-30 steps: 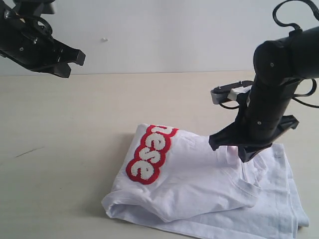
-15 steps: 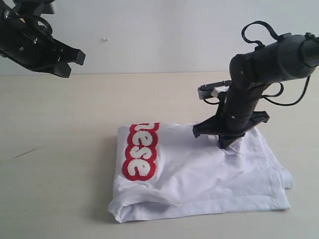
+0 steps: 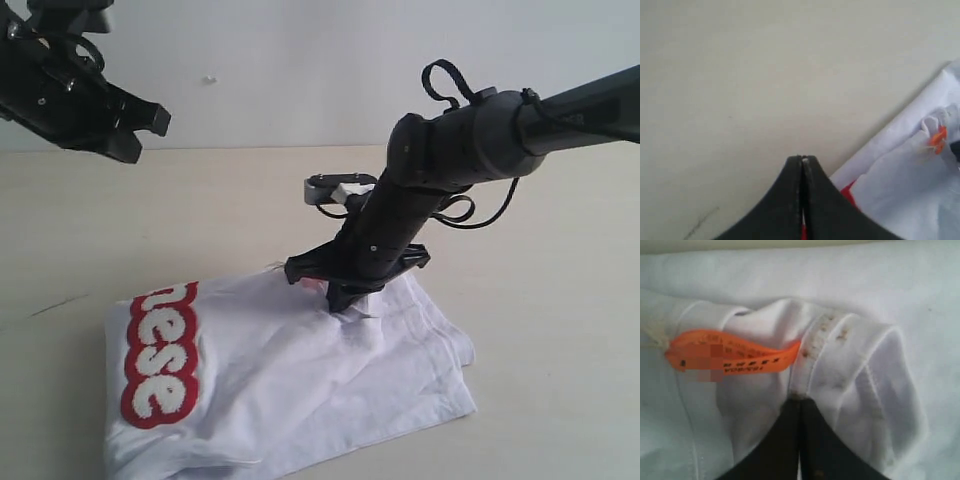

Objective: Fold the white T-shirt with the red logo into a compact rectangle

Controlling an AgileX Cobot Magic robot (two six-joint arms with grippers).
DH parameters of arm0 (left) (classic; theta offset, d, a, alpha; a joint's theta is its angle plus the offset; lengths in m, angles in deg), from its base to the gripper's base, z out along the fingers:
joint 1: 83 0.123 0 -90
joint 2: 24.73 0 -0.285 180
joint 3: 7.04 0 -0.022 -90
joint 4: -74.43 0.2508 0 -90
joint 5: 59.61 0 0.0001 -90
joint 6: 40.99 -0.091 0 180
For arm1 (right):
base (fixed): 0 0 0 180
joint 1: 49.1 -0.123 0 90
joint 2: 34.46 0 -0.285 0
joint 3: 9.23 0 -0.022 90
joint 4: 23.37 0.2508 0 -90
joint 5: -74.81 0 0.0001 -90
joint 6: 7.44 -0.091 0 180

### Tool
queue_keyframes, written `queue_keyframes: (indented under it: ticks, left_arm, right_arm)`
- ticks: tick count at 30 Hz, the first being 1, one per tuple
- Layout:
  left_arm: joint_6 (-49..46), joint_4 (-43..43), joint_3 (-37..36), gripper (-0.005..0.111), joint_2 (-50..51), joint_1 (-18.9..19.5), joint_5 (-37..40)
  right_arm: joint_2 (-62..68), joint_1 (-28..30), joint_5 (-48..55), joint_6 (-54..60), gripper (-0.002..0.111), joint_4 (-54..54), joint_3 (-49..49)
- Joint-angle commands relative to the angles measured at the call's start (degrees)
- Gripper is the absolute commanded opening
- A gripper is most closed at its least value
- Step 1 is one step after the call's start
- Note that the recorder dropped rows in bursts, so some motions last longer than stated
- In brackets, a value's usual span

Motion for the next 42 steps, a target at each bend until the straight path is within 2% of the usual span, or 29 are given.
queue_keyframes:
  ticks: [1,3,5,9,12,17,20,23,29,33,35,37,42]
  left_arm:
    - [-1.4,-4.9,-0.6,0.0,-0.4,0.0,12.8]
    - [-2.9,-7.4,-2.9,0.0,-1.1,-1.0,17.9]
    - [-2.8,-6.9,-6.8,0.0,-1.7,-2.7,18.4]
    - [-3.1,-7.0,-18.4,0.0,-1.5,-5.5,9.5]
    - [-3.1,-9.8,-23.0,0.0,1.7,-7.2,1.5]
    - [-0.5,-8.5,-22.9,0.0,9.2,-7.7,-3.1]
    - [2.6,-9.5,-22.6,0.0,12.5,-5.6,-14.5]
    - [2.6,-9.4,-20.9,0.0,14.4,-4.4,-19.0]
    - [3.5,-6.6,-15.3,0.0,16.4,-3.2,-17.3]
    - [3.7,-7.4,-15.3,0.0,15.3,-3.3,-17.3]
    - [3.7,-7.4,-15.3,0.0,11.8,-3.3,-17.2]
    - [3.7,-7.4,-15.3,0.0,4.9,-2.7,-17.2]
    - [3.5,-6.4,-15.3,0.0,-5.7,0.4,-13.7]
  right_arm:
    - [-1.1,-0.4,1.1,0.7,0.0,-0.6,0.3]
    - [-2.2,-0.1,-0.4,0.7,0.0,-1.0,0.3]
    - [-2.9,0.5,-0.6,0.7,0.0,-1.8,-0.2]
    - [-5.1,2.0,-0.4,-0.7,0.0,-4.8,-0.8]
    - [-8.1,4.7,0.7,-1.9,0.0,-7.1,-0.3]
    - [-10.8,8.4,2.4,-1.8,0.0,-9.1,2.5]
    - [-11.3,9.1,2.4,-1.8,0.0,-9.6,3.4]
    - [-11.3,9.1,2.2,-1.8,0.0,-9.4,3.4]
    - [-11.3,9.1,0.9,-1.7,0.001,-9.3,3.4]
    - [-11.0,9.1,2.3,-1.7,0.018,-7.3,3.4]
    - [-11.0,9.1,4.7,-1.7,0.044,-5.6,3.4]
    - [-10.6,9.1,6.2,-1.7,0.06,-3.7,3.4]
    - [-6.0,9.1,4.0,3.5,0.062,6.1,4.0]
